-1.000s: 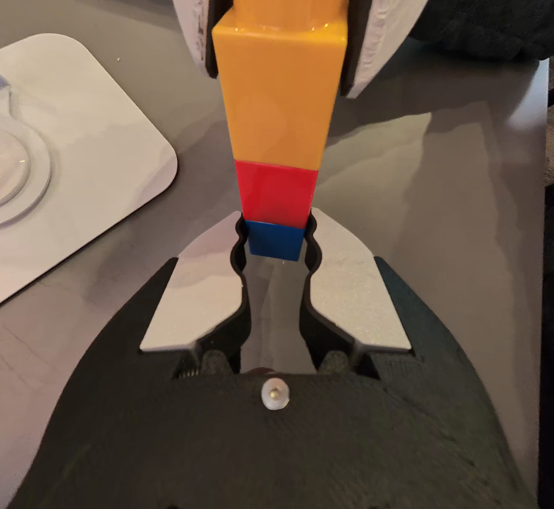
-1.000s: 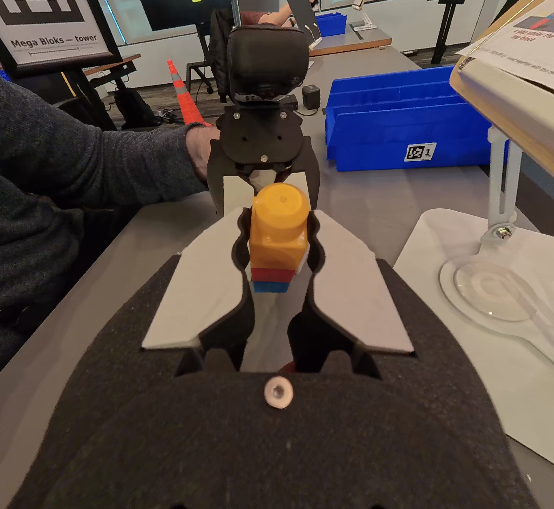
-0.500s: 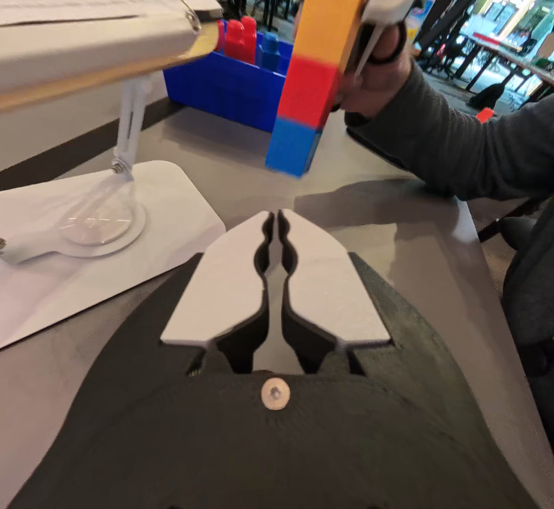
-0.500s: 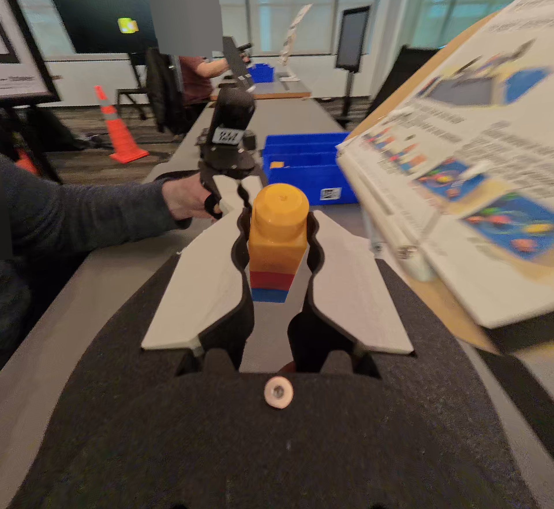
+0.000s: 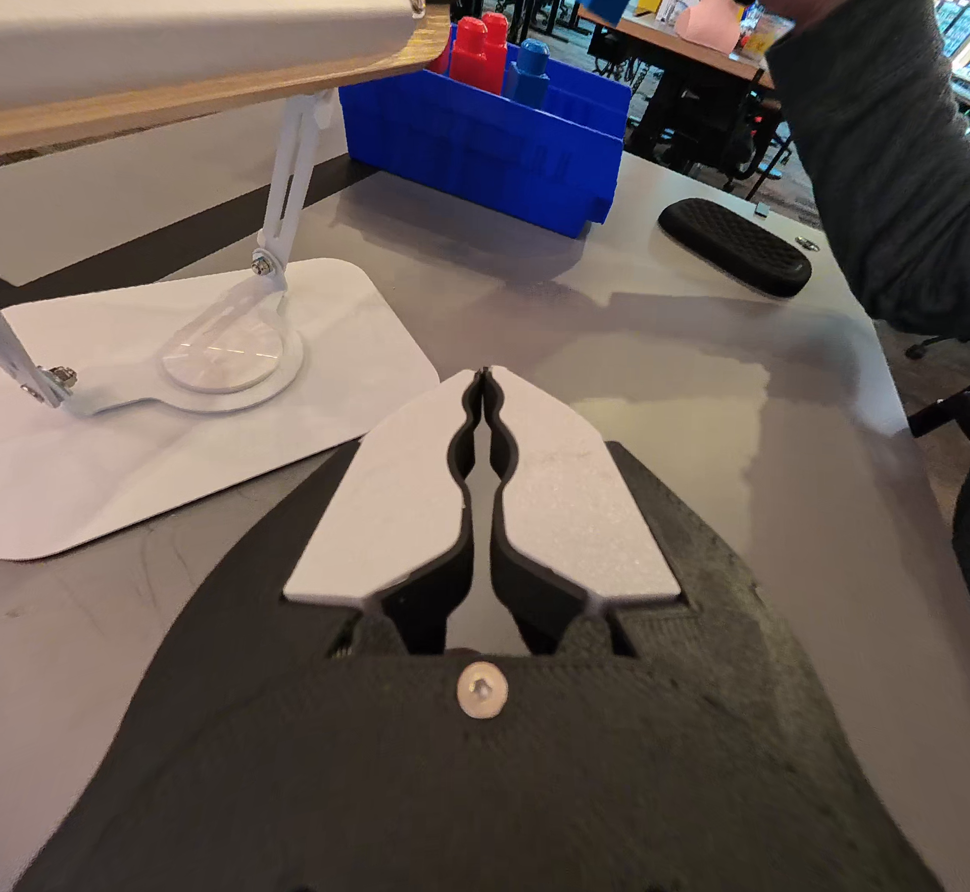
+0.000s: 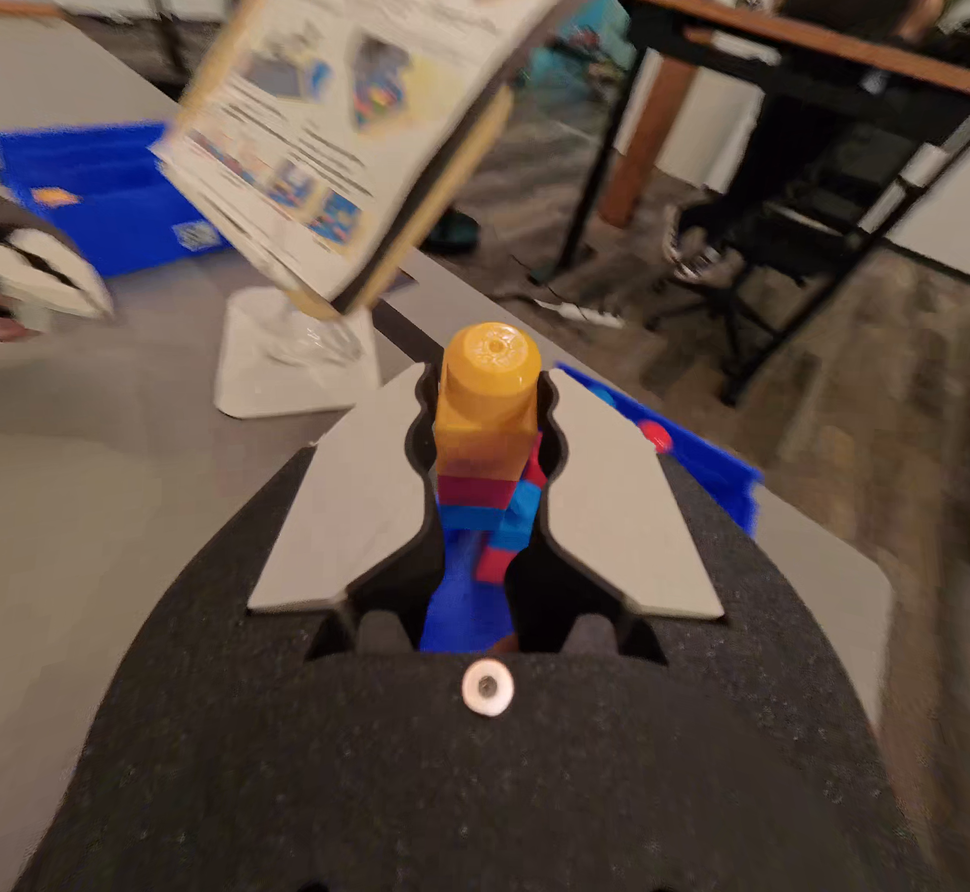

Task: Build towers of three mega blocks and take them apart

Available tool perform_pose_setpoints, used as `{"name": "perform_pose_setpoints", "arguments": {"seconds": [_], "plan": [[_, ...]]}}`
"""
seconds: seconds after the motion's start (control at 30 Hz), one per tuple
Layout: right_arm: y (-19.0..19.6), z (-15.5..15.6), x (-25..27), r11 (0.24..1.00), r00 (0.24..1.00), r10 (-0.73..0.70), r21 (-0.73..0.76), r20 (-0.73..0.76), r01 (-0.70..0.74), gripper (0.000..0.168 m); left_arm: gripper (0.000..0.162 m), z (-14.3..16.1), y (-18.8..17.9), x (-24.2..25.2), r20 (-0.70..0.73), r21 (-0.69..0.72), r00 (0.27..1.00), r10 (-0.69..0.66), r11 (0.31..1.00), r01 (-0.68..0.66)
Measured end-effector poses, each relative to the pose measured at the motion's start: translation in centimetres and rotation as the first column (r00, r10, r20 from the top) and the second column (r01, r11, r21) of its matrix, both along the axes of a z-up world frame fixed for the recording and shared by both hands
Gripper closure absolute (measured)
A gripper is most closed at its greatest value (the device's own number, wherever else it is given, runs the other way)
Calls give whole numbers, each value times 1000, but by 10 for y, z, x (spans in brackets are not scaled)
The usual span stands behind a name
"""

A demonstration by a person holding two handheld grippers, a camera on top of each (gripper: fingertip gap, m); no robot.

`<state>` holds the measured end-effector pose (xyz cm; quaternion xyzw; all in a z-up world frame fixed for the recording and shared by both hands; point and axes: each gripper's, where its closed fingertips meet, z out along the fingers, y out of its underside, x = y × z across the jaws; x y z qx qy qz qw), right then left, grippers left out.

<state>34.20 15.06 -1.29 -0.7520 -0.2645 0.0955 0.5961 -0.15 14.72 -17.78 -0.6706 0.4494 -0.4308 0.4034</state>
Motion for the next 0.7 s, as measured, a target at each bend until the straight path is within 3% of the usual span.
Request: {"name": "perform_pose_setpoints", "arguments": {"seconds": [0.23, 0.43, 0.7], "plan": [[16, -58, 66, 965, 971, -240, -109, 16, 240, 132, 162, -3, 10, -7, 45, -44, 999, 24, 999, -22], [43, -119, 84, 932, 952, -307, -196, 21, 305, 132, 162, -8, 12, -8, 29, -47, 999, 32, 998, -31], [57, -154, 91, 912, 940, -341, -254, -32, 322, 132, 162, -13, 13, -6, 21, -55, 999, 29, 998, -28]]}}
